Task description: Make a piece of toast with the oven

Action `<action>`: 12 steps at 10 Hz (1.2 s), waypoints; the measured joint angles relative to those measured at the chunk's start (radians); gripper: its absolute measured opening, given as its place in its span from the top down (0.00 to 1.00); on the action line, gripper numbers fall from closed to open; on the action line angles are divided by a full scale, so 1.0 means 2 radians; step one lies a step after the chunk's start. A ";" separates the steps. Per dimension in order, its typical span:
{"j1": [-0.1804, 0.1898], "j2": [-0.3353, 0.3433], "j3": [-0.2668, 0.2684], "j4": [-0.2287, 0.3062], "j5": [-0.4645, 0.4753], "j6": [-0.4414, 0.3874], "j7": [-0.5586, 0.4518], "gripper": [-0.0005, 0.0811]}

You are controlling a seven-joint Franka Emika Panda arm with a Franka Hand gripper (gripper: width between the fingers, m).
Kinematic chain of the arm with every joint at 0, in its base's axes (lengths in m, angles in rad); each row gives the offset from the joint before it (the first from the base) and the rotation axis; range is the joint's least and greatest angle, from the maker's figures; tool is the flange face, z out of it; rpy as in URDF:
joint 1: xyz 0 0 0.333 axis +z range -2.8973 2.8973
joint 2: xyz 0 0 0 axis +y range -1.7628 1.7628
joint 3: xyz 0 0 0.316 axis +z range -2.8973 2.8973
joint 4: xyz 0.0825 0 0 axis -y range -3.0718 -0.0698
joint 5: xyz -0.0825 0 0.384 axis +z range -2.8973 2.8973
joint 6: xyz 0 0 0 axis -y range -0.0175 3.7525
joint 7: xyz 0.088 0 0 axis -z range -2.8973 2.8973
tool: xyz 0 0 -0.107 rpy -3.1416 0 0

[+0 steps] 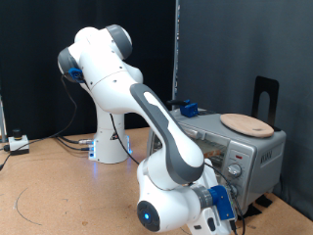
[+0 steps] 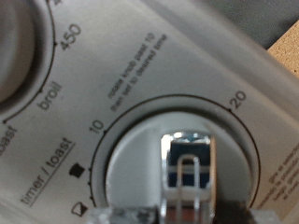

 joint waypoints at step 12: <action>-0.004 -0.010 0.000 0.011 -0.014 0.008 -0.021 0.80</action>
